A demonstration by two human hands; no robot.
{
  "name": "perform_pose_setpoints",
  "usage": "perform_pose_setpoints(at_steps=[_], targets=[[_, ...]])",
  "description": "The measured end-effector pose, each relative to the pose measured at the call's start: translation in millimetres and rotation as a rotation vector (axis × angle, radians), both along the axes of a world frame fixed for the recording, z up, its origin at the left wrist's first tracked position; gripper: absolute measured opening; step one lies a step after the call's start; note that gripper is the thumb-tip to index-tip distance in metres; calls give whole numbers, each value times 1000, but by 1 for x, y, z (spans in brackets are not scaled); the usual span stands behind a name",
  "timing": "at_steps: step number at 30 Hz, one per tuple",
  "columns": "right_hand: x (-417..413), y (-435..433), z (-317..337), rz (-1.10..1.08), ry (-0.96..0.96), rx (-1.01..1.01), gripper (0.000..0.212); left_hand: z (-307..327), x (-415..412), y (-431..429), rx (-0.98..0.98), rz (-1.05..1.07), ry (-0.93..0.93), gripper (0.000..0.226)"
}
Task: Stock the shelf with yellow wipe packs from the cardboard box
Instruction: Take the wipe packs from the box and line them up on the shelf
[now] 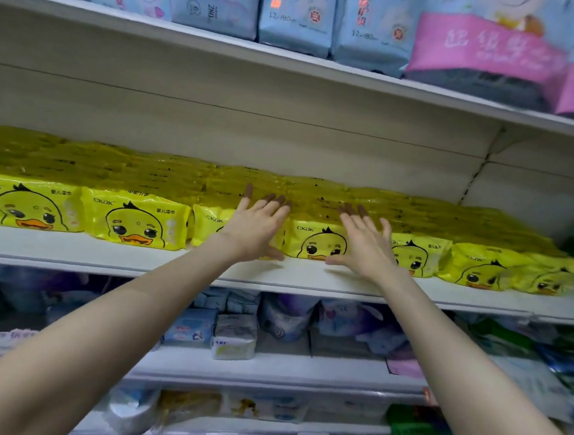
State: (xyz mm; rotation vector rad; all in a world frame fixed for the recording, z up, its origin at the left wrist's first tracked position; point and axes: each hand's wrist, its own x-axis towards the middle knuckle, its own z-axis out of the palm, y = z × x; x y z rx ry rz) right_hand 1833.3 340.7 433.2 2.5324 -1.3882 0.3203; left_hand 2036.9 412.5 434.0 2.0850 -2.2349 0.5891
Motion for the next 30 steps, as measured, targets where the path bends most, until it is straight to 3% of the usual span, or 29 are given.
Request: perform_pose_setpoints(at_steps=[8,14,30], targets=[[-16,-35,12,57,145,37,100,3,-38,-35,74,66,-94,92],[-18,-52,11,98,192,31,85,6,-43,-46,109,124,-140,78],[-20,-61,15,132,222,104,83,15,-46,-51,227,173,-206,83]])
